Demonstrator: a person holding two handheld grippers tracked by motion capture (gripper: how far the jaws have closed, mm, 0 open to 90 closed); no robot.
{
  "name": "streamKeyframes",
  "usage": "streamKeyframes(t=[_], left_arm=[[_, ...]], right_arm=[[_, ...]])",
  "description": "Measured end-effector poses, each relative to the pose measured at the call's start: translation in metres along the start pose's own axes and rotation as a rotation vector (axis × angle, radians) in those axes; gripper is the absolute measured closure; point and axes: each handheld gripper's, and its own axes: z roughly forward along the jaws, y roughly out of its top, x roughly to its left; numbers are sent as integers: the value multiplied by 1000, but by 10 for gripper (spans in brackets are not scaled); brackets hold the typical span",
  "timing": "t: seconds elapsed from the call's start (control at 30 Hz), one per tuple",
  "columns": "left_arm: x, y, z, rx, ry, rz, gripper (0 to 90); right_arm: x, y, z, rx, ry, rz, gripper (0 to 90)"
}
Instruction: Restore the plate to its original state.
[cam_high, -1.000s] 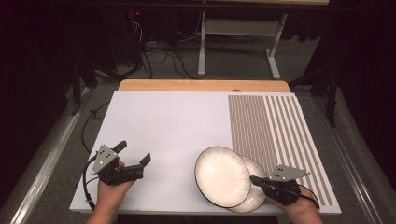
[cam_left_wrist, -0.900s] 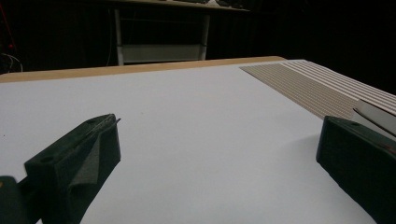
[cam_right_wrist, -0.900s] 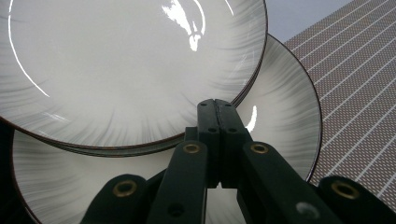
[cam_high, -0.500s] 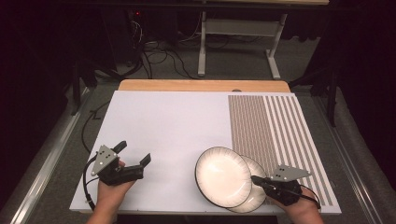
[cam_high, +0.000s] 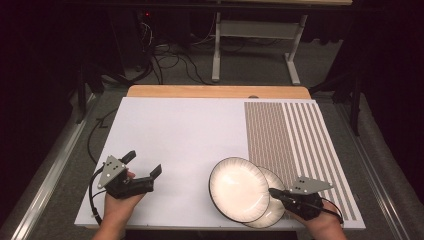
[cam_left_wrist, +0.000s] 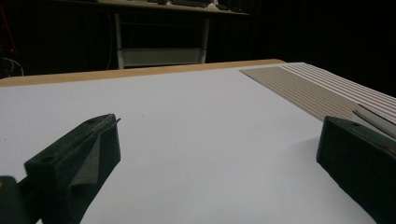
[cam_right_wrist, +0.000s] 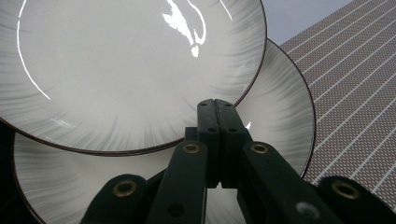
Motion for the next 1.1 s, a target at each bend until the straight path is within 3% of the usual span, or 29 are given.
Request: streamKeyframes(t=[1.1], left_arm=[[0, 0, -1, -3, -2, 13, 7]], right_arm=[[-7, -2, -7, -18, -26, 24, 900]])
